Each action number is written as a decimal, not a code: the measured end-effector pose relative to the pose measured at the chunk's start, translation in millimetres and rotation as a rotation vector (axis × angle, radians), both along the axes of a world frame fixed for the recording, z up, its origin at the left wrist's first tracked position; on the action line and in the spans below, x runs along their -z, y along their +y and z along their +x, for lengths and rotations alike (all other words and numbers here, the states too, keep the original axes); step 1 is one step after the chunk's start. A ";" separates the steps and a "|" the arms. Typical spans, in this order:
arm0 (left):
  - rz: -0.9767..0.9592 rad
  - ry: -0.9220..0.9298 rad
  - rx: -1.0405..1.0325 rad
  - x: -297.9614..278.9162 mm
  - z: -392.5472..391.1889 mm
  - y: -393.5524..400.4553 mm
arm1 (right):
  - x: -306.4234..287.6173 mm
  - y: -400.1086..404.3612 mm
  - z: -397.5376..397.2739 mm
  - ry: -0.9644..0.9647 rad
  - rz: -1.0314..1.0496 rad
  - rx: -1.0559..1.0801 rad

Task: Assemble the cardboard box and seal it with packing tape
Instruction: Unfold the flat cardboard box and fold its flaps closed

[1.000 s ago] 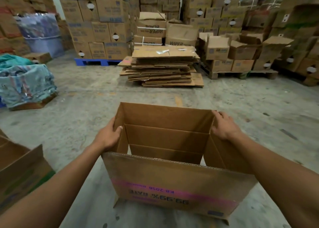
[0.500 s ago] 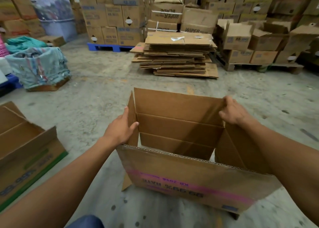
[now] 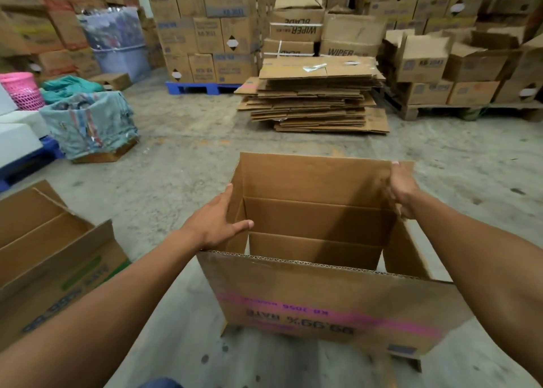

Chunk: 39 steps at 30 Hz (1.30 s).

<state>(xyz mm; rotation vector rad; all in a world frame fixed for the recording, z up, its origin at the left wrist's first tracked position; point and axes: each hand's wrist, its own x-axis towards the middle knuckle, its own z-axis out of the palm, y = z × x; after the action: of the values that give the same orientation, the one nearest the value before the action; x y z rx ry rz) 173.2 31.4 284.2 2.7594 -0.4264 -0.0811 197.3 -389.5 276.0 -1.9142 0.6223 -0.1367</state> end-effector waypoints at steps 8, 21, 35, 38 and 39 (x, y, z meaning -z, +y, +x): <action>0.031 0.150 0.163 18.3 -23.8 -60.8 | 52.5 28.0 -72.7 0.271 -0.432 -0.375; 0.583 0.400 0.423 72.5 -46.7 -67.8 | 63.6 20.8 -117.5 0.676 -0.922 -0.457; 0.583 0.458 0.445 96.8 -51.8 -39.5 | -31.5 45.7 -52.2 0.085 -1.109 -0.190; 0.509 0.461 0.415 90.6 -52.5 -42.7 | -26.8 42.4 -55.2 0.181 -1.065 -0.264; 0.483 0.463 0.404 86.2 -51.8 -45.9 | -23.1 40.5 -59.2 0.175 -1.057 -0.277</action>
<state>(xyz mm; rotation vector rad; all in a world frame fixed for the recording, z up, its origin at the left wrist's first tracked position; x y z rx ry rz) 121.4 -14.4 198.1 2.9159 -0.9185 -1.0180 138.2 -349.0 299.1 -3.0392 0.4044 -0.1323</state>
